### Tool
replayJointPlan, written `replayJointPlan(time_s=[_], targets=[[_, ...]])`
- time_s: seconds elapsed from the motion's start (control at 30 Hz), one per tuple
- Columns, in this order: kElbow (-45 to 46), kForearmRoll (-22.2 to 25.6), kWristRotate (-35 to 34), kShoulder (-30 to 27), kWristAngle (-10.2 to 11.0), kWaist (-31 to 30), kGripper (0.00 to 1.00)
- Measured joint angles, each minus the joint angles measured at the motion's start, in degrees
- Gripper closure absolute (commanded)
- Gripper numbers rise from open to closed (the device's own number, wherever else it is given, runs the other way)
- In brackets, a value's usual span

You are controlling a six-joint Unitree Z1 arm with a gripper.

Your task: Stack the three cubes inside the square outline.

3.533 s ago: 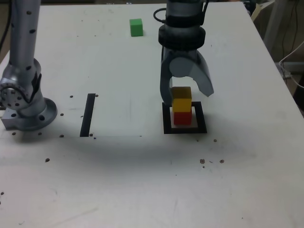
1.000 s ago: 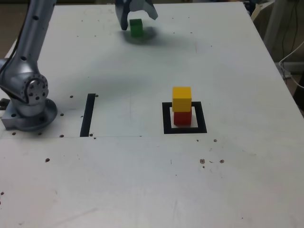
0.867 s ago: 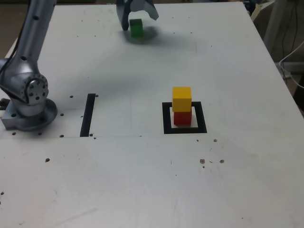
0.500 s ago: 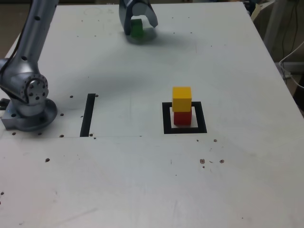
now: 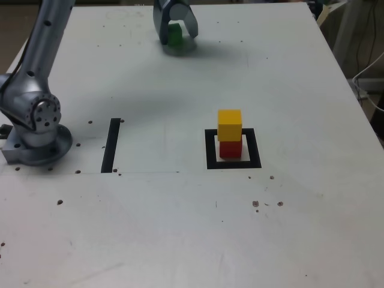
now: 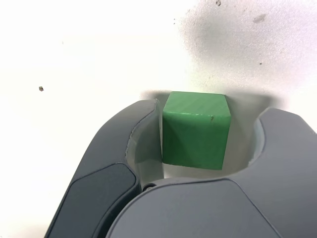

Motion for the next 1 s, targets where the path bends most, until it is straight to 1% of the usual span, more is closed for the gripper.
replayJointPlan(time_s=[0.07, 0.2, 0.33, 0.47, 0.6, 0.67, 0.87, 1.0], targets=[[-0.05, -0.13, 0.0, -0.01, 0.0, 0.02, 0.45], [-0.08, -0.36, 0.0, -0.07, 0.0, 0.05, 0.46], [0.34, -1.21, -0.1, -0.08, 0.06, 0.05, 0.51], [0.98, -2.55, -0.81, -0.07, 0.16, 0.05, 0.59], [1.0, -2.8, -1.16, -0.19, 0.16, 0.07, 0.69], [1.32, -2.81, -1.42, -0.46, 0.16, 0.12, 0.71], [2.46, -2.63, -1.48, -1.27, 0.16, 0.05, 0.74], [2.21, -0.12, -1.49, -2.72, 0.08, -0.43, 0.74]])
